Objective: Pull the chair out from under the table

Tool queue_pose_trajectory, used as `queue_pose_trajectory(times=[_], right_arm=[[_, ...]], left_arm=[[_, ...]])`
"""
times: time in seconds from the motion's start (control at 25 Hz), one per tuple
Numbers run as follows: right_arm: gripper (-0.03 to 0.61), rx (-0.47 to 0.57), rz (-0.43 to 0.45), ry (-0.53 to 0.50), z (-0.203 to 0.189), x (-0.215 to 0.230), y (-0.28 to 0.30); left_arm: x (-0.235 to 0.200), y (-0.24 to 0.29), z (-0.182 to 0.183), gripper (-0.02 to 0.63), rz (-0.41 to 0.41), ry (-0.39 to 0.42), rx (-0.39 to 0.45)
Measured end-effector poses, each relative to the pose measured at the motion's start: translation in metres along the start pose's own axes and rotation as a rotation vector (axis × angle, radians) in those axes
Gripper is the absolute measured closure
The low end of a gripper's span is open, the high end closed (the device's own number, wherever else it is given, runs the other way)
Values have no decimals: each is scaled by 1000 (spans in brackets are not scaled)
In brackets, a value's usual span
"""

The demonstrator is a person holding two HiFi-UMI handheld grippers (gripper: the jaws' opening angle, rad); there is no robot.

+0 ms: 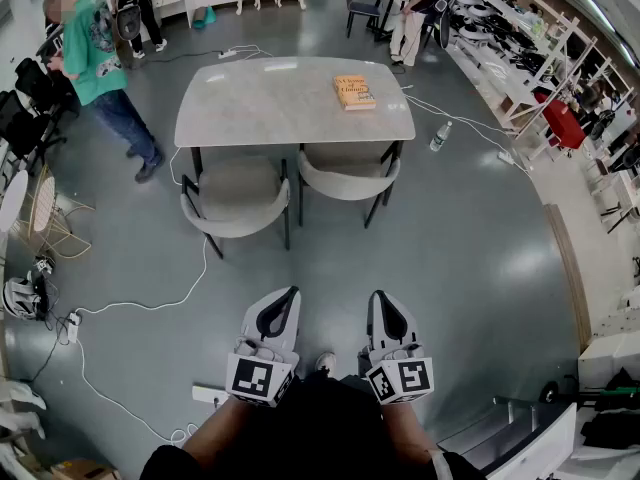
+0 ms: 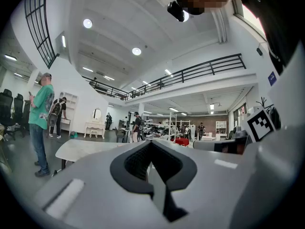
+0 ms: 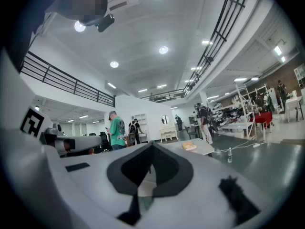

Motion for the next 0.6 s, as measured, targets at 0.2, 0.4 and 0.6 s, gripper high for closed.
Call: queue_pose_trajectory(times=[0.2, 0.4, 0.6], right_arm=[[563, 4, -1, 2, 1, 1, 2], [563, 3, 1, 18, 4, 10, 0], [563, 26, 2, 41, 5, 15, -5]], left_arm=[[-4, 3, 0, 607, 0, 29, 33], [2, 7, 0, 607, -2, 19, 27], [7, 8, -2, 606, 0, 19, 24]])
Point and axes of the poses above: the fingertips, and each gripper's own axes: y forward along the fingers, x to its right, z out of its top, the point moved 2 cm from there along -y, backward along the fingers, and after that the axes turned 4 degrees about -y, right-handed, at the moved point
